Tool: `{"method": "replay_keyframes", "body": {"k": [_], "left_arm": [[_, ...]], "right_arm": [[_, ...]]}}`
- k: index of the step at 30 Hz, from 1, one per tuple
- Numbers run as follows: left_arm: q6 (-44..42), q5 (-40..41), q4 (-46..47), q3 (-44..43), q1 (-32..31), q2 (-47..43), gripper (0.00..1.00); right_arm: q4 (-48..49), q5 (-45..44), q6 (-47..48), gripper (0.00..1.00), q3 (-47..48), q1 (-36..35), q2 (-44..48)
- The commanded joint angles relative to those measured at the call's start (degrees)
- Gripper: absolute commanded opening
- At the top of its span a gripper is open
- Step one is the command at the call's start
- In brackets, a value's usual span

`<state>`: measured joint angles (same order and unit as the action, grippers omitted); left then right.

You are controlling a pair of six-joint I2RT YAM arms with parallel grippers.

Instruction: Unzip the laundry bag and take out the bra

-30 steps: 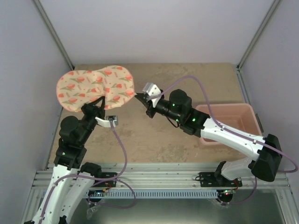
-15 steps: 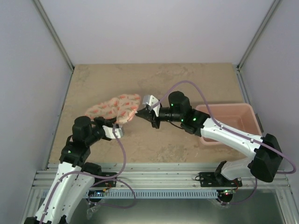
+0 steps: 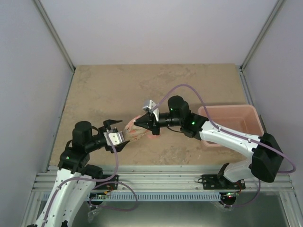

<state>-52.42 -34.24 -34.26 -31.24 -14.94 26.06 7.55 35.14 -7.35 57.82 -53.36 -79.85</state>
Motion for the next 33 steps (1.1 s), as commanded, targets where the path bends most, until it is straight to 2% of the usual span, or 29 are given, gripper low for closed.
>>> {"method": "replay_keyframes", "body": {"k": [1, 4, 7, 9, 14, 19, 21, 26, 28, 30, 33], "left_arm": [[8.5, -6.1, 1.1, -5.7, 0.3, -2.0, 0.98], [17.2, -7.5, 5.5, -8.5, 0.3, -1.2, 0.92], [19.8, -6.2, 7.7, -10.0, 0.3, 0.3, 0.81], [18.7, -4.3, 7.0, -10.4, 0.3, 1.6, 0.75], [12.9, -6.0, -0.3, -11.8, 0.2, 3.2, 0.73], [7.7, -2.2, -2.0, -10.9, 0.3, 2.7, 0.60], [5.7, -2.1, -2.6, -10.9, 0.3, 2.6, 0.51], [3.1, -1.8, -3.0, -10.4, 0.3, 2.1, 0.15], [2.8, -1.2, -2.6, -10.1, 0.3, 1.9, 0.06], [2.8, -1.0, -2.2, -9.8, 0.3, 2.0, 0.00], [3.1, -0.9, -1.7, -9.6, 0.3, 1.9, 0.00]], "right_arm": [[2.7, -1.4, -3.6, 0.01, 0.5, -1.2, -1.4], [2.2, -3.3, -4.3, 0.01, 1.5, -2.5, -2.1], [2.6, -4.5, -5.0, 0.00, 2.5, -3.9, -2.9], [3.5, -4.9, -5.7, 0.01, 3.0, -4.4, -3.3], [3.5, -5.7, -6.2, 0.01, 4.0, -4.9, -3.9], [3.4, -5.2, -5.5, 0.01, 4.1, -5.1, -3.7], [3.2, -5.2, -5.1, 0.01, 4.1, -5.0, -3.6], [2.2, -6.1, -3.7, 0.01, 3.7, -5.0, -2.7], [2.3, -6.6, -3.3, 0.00, 3.3, -5.1, -2.1], [2.2, -7.2, -2.9, 0.01, 2.9, -4.9, -1.8], [1.2, -7.6, -2.3, 0.01, 2.8, -4.7, -1.4]]}}
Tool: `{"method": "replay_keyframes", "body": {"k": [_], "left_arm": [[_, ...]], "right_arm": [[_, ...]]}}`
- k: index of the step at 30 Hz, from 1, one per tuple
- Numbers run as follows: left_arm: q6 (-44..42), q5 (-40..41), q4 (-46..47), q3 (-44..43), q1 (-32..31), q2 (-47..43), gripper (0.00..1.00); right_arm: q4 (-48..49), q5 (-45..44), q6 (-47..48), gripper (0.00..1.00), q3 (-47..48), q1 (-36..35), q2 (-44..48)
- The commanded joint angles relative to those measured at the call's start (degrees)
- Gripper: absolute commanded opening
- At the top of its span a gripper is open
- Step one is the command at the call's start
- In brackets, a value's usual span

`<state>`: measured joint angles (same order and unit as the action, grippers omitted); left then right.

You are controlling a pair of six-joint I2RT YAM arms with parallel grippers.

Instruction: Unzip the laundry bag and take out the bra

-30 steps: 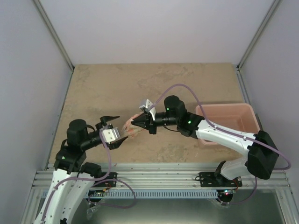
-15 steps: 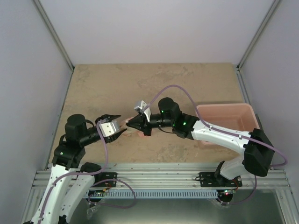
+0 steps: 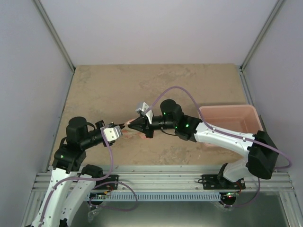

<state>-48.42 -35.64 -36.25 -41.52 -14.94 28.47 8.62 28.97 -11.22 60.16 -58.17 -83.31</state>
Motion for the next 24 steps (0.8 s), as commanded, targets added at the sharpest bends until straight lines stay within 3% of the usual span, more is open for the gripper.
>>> {"method": "replay_keyframes", "body": {"k": [1, 17, 24], "left_arm": [[-0.8, 0.8, 0.5, 0.8, 0.3, -0.6, 0.00], [3.1, 5.9, 5.9, 3.8, 0.3, -3.0, 0.00], [12.5, 6.3, 11.1, 5.1, 0.3, -3.1, 0.00]], "right_arm": [[0.0, -1.5, 1.7, 0.01, 0.2, 0.3, 2.2], [-2.9, -2.0, 0.3, 0.01, -11.8, 14.9, 10.6], [-4.3, 2.3, 1.2, 0.00, -10.6, 17.2, 12.4]]}}
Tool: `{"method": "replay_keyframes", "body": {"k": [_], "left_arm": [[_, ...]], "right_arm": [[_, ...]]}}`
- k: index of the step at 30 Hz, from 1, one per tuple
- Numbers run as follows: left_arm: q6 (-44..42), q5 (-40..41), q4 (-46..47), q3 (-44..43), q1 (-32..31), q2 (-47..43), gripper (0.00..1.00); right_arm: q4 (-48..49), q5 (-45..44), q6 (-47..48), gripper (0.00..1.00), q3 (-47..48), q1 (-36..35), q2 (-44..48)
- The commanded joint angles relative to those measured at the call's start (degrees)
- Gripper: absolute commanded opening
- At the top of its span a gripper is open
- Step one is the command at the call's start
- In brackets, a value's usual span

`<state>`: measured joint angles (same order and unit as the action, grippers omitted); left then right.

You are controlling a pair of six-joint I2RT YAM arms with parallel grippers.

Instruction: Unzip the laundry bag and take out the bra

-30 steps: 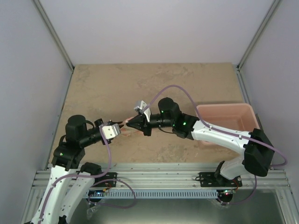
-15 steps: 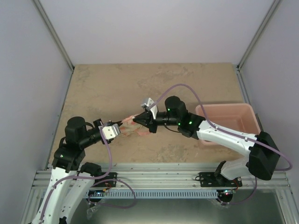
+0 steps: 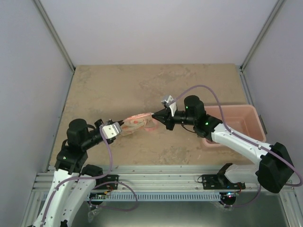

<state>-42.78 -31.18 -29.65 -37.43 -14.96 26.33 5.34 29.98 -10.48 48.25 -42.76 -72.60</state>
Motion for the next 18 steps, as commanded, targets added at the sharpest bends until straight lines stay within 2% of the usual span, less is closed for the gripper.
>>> {"method": "replay_keyframes", "body": {"k": [1, 6, 7, 9, 10, 11, 15, 18], "left_arm": [[8.5, 1.5, 5.1, 1.5, 0.3, -0.9, 0.00], [12.2, -3.1, 9.4, 7.6, 0.3, -1.8, 0.00], [12.2, -4.6, 9.7, 8.1, 0.3, -2.0, 0.12], [10.1, -8.0, 8.5, 7.5, 0.3, -2.4, 0.45], [8.7, -9.4, 7.3, 6.6, 0.3, -2.5, 0.57], [7.5, -10.2, 6.1, 5.6, 0.3, -2.6, 0.65], [7.1, -10.5, 3.3, 1.4, 0.3, -3.1, 0.88], [12.4, -10.2, 5.1, 0.2, 0.3, -3.8, 0.94]], "right_arm": [[-1.0, 2.5, 0.3, 0.00, 2.0, 1.8, 1.5], [-0.8, 2.6, -1.5, 0.00, 6.5, -1.9, -0.7], [-0.8, 1.9, -1.3, 0.01, 7.5, -3.2, -1.2], [-1.4, 0.0, -0.8, 0.01, 9.9, -5.4, -2.3], [-1.9, -0.9, -0.6, 0.01, 11.1, -6.3, -2.9], [-2.3, -1.9, -0.5, 0.00, 12.2, -7.1, -3.7], [-3.8, -4.2, 0.4, 0.01, 15.2, -9.3, -6.4], [-3.8, -4.4, 0.9, 0.00, 16.1, -10.3, -8.3]]}}
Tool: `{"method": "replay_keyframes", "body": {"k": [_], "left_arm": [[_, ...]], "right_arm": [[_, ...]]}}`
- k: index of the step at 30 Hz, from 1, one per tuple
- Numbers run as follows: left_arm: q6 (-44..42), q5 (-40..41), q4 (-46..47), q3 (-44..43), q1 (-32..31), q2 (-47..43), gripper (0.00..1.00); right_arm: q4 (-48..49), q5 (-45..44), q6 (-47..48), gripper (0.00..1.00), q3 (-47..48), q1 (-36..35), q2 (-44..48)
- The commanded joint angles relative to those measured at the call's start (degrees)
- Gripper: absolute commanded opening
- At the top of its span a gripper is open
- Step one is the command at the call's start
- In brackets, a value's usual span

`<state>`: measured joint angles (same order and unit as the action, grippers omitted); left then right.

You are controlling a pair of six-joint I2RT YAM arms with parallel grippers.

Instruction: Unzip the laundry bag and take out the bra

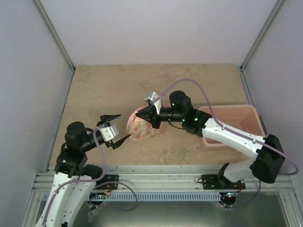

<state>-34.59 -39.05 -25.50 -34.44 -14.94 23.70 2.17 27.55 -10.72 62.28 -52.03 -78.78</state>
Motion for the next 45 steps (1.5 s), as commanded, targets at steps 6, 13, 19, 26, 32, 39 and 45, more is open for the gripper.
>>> {"method": "replay_keyframes", "body": {"k": [6, 13, 19, 26, 32, 39, 45], "left_arm": [[13.2, -3.2, 1.8, -4.3, 0.3, 2.8, 0.88], [4.6, 6.4, 0.0, -2.7, 0.3, 3.2, 0.78], [-1.5, 3.9, -3.5, -3.3, 0.3, 3.3, 0.41], [-3.5, 1.7, -5.4, -2.6, 0.3, 2.8, 0.00], [-2.0, 7.2, -2.3, -0.3, 0.3, 0.2, 0.00], [-0.5, 6.1, -1.6, 0.6, 0.3, -0.8, 0.00], [0.7, 5.9, -0.8, 1.8, 0.3, -1.2, 0.00]], "right_arm": [[-1.0, -1.9, 2.4, 0.00, 4.3, -3.9, -5.0], [-0.6, 4.1, 5.3, 0.00, 4.3, -4.9, -5.1], [-1.6, 5.6, 6.6, 0.00, 3.8, -4.9, -4.6], [-1.5, 5.3, 6.7, 0.00, 3.3, -4.5, -4.1], [-3.6, 4.6, 4.1, 0.01, 0.3, 1.1, -2.2], [-4.7, 5.8, 2.9, 0.01, -7.7, 11.8, 3.4], [-4.6, 6.9, 2.7, 0.01, -10.0, 13.8, 5.2]]}}
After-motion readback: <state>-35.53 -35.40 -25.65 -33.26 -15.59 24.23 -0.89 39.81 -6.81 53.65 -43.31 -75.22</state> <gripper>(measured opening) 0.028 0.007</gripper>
